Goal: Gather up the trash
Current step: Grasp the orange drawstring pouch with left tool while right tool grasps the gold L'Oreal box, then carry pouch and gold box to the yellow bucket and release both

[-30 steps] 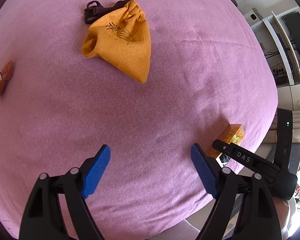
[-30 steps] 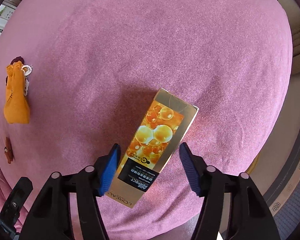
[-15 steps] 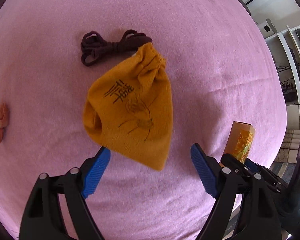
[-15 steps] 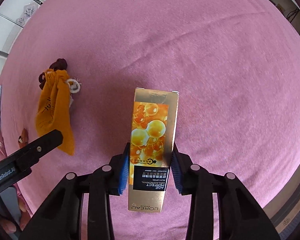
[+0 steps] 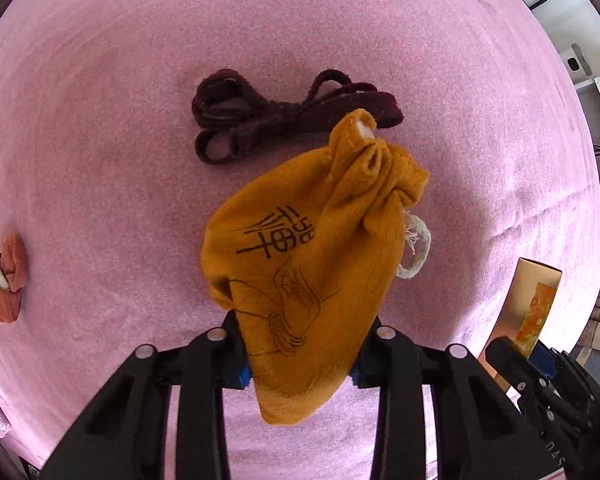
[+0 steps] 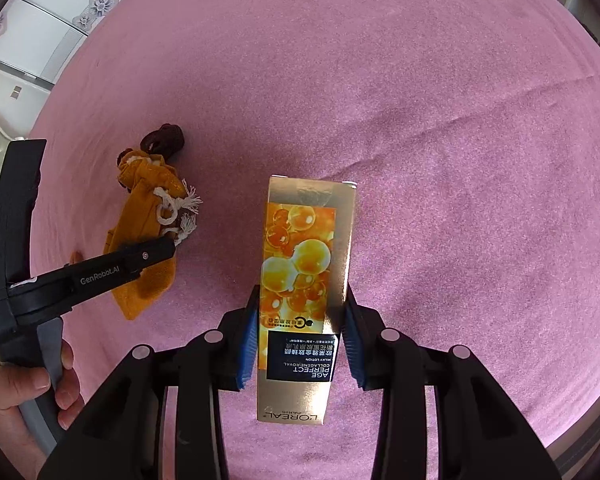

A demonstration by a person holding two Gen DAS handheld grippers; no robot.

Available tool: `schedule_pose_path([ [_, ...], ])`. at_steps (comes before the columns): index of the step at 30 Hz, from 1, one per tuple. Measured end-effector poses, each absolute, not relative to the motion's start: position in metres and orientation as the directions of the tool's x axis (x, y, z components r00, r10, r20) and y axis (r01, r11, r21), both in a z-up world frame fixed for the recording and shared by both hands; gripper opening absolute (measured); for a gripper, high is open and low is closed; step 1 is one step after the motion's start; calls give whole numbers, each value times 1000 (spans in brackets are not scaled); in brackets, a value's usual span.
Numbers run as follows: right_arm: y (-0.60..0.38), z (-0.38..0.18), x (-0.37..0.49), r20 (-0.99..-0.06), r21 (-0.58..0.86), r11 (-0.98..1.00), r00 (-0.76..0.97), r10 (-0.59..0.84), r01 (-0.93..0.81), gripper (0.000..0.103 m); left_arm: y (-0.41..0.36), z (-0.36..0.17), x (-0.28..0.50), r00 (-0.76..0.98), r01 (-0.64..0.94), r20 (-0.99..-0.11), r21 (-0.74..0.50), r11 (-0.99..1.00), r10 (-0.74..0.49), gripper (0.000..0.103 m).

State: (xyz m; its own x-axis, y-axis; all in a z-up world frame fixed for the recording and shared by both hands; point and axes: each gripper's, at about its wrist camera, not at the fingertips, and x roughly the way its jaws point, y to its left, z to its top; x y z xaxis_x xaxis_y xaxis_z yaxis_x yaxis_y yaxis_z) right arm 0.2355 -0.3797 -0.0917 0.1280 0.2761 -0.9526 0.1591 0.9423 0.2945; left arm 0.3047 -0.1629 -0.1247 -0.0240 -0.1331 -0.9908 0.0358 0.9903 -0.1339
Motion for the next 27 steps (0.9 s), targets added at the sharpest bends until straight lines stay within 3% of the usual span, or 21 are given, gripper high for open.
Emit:
schedule_pose_path([
  [15,-377,-66,163,-949,294,951,148,278,92,36,-153,-75,219,-4,65,-958,-286,956,-286,27],
  [27,-356,-32,56,-948,281,948,195,251,149,36,-153,-35,131,2,172,-942,-331,928,-336,27],
])
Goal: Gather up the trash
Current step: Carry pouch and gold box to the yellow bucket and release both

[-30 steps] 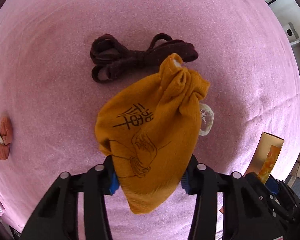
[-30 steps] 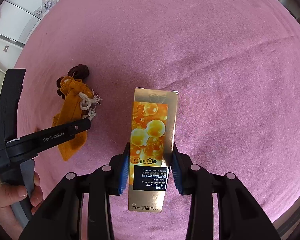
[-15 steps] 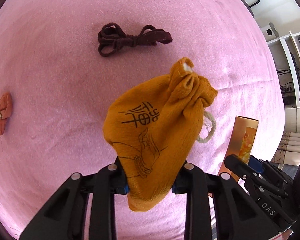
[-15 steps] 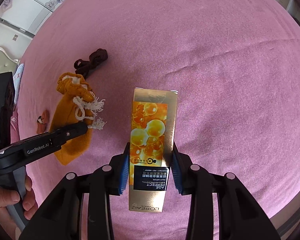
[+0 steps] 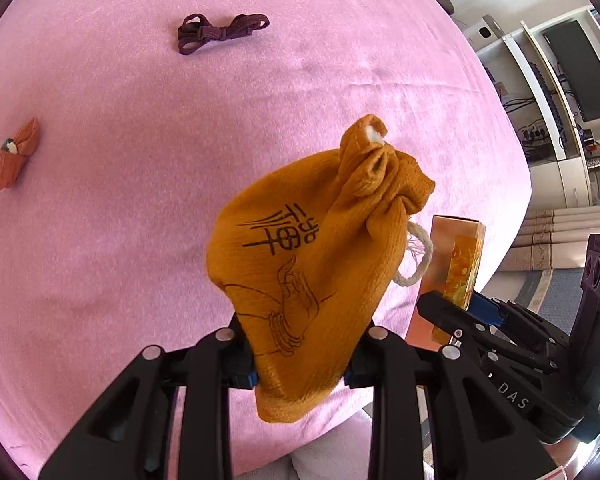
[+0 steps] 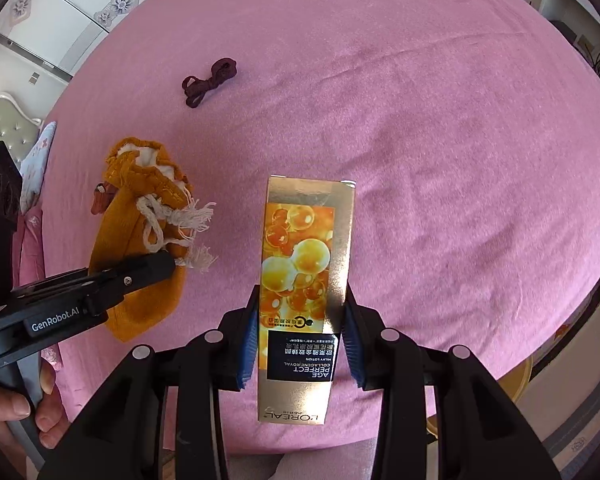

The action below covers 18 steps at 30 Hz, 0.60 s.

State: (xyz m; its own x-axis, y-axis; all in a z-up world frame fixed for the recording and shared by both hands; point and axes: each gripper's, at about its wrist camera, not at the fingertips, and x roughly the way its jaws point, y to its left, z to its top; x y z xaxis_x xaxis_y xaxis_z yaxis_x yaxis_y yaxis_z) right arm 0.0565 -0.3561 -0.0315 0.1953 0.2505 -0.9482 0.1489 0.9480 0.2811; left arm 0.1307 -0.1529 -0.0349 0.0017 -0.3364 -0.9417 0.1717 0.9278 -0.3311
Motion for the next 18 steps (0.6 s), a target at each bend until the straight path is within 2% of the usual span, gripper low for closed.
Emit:
schedule_pose_path([
  [11,-387,-13,-47,-942,306,902,235,240,304,36,-177,-33,44,-57,315,-941,-334,888,-333,27],
  [18,-433,-13,-93,-946,306,873,229,232,381,36,-235,-39,10,-115,388,-943,-333,859,-313,27],
])
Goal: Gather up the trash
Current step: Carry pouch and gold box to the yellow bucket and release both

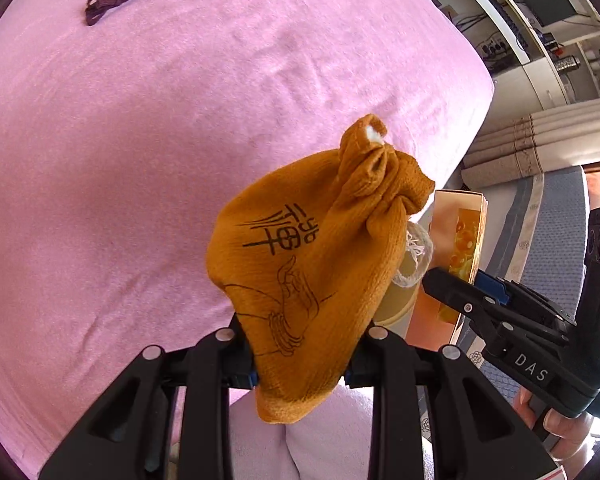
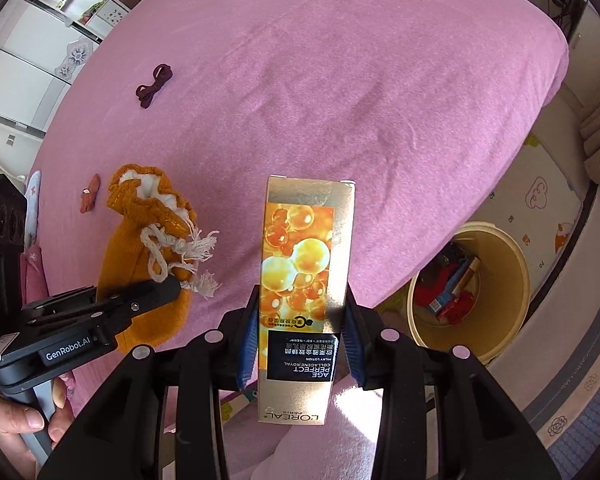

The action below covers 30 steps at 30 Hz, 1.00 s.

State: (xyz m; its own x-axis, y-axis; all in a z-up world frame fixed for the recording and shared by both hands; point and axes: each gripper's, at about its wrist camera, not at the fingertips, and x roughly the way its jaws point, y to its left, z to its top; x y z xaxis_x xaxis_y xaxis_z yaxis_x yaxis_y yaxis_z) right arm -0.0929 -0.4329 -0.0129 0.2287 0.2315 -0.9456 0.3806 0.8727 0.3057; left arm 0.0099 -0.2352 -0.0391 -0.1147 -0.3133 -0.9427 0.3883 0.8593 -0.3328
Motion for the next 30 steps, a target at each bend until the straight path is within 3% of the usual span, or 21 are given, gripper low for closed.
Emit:
schedule_pose_path([
  [20,-619,-57,-201,-970,244,766,151,192,595,36,-453,-95,-89,-291,580,-934,-345,738,-208,27],
  [30,-641,-102,-226,-966,248,728,105,237,639,36,-496,-151,-113,-356,618,-927,-327,715,-117,28],
])
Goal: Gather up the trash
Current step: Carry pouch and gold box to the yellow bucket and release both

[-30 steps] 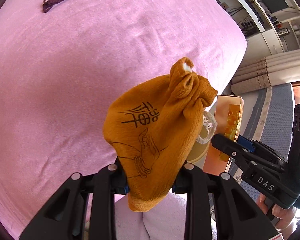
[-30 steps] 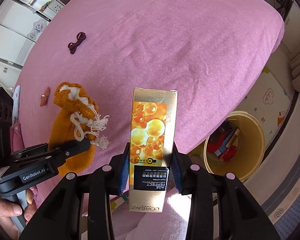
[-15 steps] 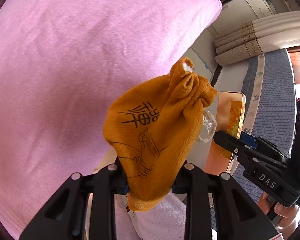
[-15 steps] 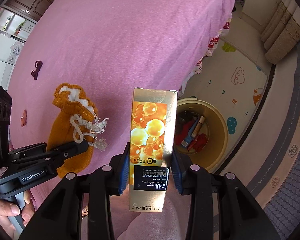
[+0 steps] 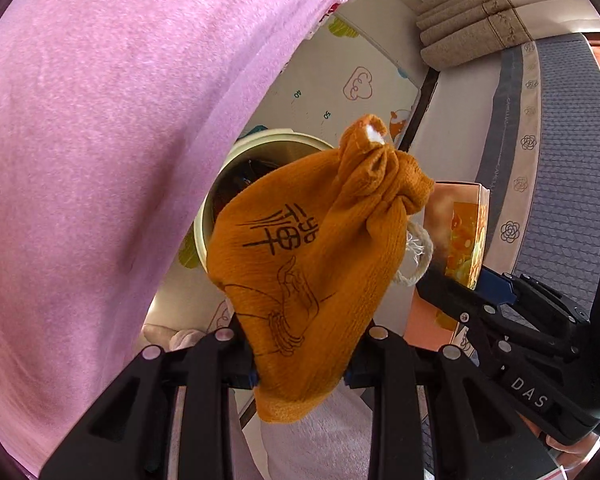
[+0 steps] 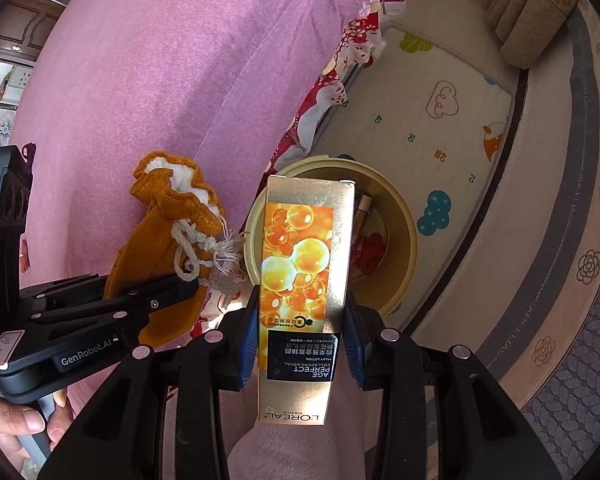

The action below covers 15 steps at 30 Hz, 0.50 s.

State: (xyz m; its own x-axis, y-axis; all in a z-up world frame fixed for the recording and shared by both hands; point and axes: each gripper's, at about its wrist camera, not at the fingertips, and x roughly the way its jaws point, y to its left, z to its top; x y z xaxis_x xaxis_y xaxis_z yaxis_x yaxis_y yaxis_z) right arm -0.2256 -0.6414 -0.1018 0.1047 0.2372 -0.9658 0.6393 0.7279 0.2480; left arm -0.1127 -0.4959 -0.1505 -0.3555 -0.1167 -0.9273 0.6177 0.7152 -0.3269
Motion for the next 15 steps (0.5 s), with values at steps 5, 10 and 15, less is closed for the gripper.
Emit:
schedule_pose_path([
  [5,-646,-112,-226,-962,255,722,90,259,643,37,-502,-160,-113,-385,616,-917,-339,710,-104,36],
  [10,-656,-123,-235,-972,188,732,17,234,655,54,-506,-165,-112,-389,630,-917,-331,702,-83,66],
  [15,-660,-126,-242,-974,161,734,-14,226,660,50,-500,-167,-107,-384,631,-921,-311,711,-63,66],
])
